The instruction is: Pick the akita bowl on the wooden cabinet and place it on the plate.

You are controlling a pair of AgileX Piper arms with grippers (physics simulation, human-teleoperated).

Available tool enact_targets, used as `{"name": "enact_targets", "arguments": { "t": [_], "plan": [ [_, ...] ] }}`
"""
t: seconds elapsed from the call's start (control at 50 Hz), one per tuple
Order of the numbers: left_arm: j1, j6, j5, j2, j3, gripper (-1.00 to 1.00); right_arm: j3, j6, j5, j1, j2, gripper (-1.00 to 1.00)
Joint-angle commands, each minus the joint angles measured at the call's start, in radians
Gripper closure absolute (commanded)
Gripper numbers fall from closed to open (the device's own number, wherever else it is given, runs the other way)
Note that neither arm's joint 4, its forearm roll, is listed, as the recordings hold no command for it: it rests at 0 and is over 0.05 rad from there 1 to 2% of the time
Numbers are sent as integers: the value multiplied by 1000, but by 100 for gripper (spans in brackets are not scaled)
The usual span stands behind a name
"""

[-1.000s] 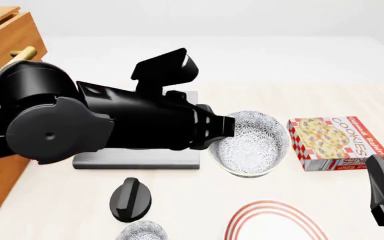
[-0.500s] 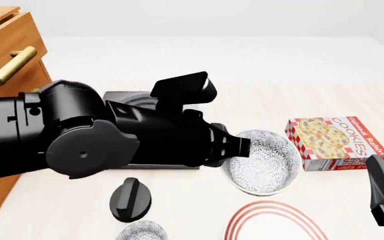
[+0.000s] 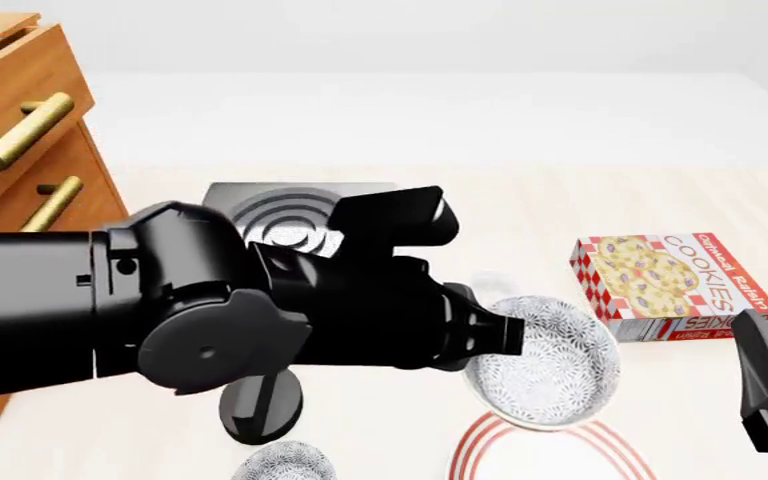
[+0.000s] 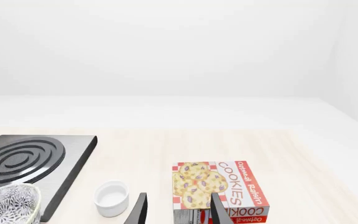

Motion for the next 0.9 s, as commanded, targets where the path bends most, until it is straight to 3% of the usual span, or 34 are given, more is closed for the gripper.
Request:
{"name": "enact_targets", "arguments": {
  "t": [0.02,0.9],
  "plan": [
    [-17,-20,-22,13,7,100,0,0,0,0,0,-100],
    [0,-19,-56,114,-2,100,0,0,0,0,0,-100]
  ]
}}
